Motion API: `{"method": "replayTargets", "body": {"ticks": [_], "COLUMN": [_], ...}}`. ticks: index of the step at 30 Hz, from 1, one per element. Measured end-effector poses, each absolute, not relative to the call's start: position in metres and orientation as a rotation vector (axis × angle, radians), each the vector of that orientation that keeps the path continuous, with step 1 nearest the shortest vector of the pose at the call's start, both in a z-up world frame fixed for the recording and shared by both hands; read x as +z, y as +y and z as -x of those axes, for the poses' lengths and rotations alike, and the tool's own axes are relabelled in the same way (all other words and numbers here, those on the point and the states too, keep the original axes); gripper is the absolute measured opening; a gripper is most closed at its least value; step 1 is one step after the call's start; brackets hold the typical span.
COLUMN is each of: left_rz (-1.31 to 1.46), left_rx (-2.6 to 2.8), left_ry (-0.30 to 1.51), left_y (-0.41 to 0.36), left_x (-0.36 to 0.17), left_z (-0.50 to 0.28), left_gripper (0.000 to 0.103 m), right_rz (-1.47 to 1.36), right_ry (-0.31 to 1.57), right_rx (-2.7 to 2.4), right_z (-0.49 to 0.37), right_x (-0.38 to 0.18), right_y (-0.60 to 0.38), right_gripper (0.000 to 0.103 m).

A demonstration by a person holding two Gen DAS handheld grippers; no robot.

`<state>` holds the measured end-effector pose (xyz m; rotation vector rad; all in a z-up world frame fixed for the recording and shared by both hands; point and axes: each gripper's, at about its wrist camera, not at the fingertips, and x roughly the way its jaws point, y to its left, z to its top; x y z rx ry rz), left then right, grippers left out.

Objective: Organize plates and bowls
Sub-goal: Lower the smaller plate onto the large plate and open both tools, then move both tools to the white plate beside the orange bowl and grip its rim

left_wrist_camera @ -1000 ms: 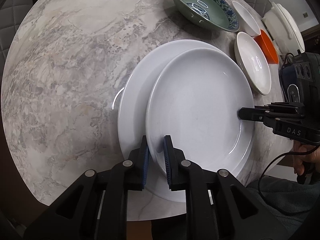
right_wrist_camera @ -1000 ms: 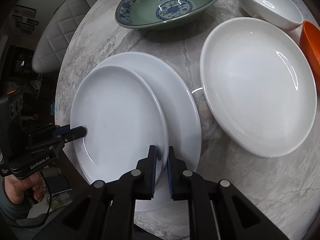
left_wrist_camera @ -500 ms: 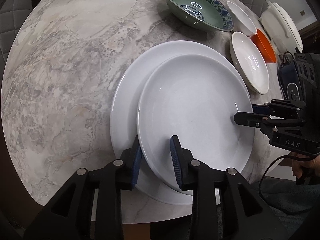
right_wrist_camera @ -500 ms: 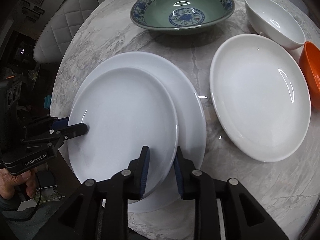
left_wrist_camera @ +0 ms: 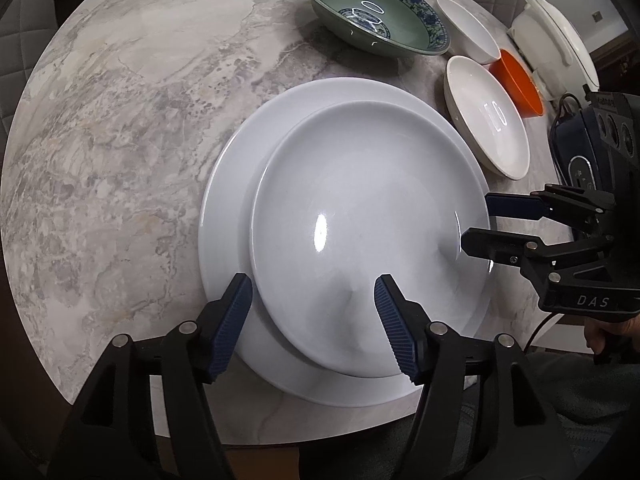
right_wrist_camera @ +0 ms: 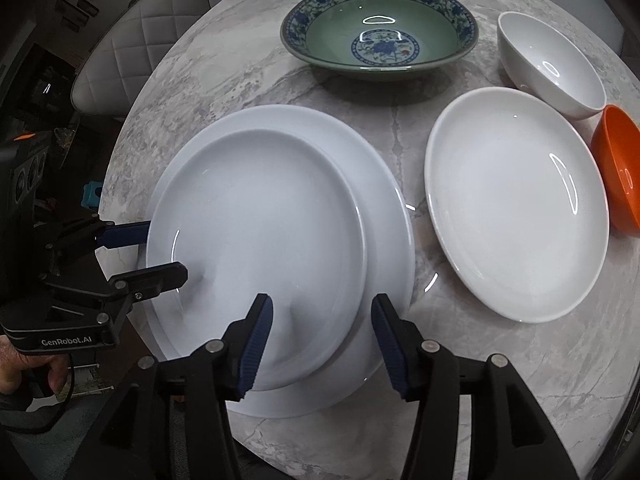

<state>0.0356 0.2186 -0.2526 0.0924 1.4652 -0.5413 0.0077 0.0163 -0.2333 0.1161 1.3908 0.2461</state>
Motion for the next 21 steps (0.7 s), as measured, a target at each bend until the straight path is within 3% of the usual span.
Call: {"method": "replayTargets", "body": {"ticks": [4,7,8,9,11,13,18,21], "left_rz": [-0.075,0.046,0.081,0.116,0.217,0.289,0.232,0.153], "left_rx": [-0.496,-0.517,-0.539,-0.565,-0.625,-0.657,-0.685,-0.702], "left_ry": [1.424,1.262,1.203,1.162,1.121,1.139,1.185,1.226], "left_y": [0.231,0.243,0.245,0.245,0.243,0.236,0.187,0.153], "left_x": [-0.239,-0.205,-0.193,-0.184,-0.172,-0.17,-0.17,-0.169], "left_z": [-0.034,-0.033,-0.032,-0.032,-0.033,-0.035,-0.05,-0.063], "left_gripper": [0.066,0.069,0.073,0.083,0.099,0.103,0.103,0.102], "right_rz": [-0.127,-0.207,-0.271,-0.352,-0.557,-0.778,-0.902,-0.908], "right_ry": [1.384,1.325,1.277,1.216,1.087,0.956,0.757,0.765], "right_rx": [0.229,0.219,0.224,0.237,0.251,0.27,0.205,0.128], "right_z": [-0.006,0.0,0.002,0.006,0.019,0.044,0.074,0.071], "right_x": [-0.228,-0.211,-0.201,-0.19,-0.172,-0.164,-0.143,-0.144], "right_y": [0.012,-0.003,-0.012,-0.024,-0.051,-0.073,-0.118,-0.137], "right_gripper": [0.061,0.065,0.07,0.084,0.103,0.103,0.103,0.103]}}
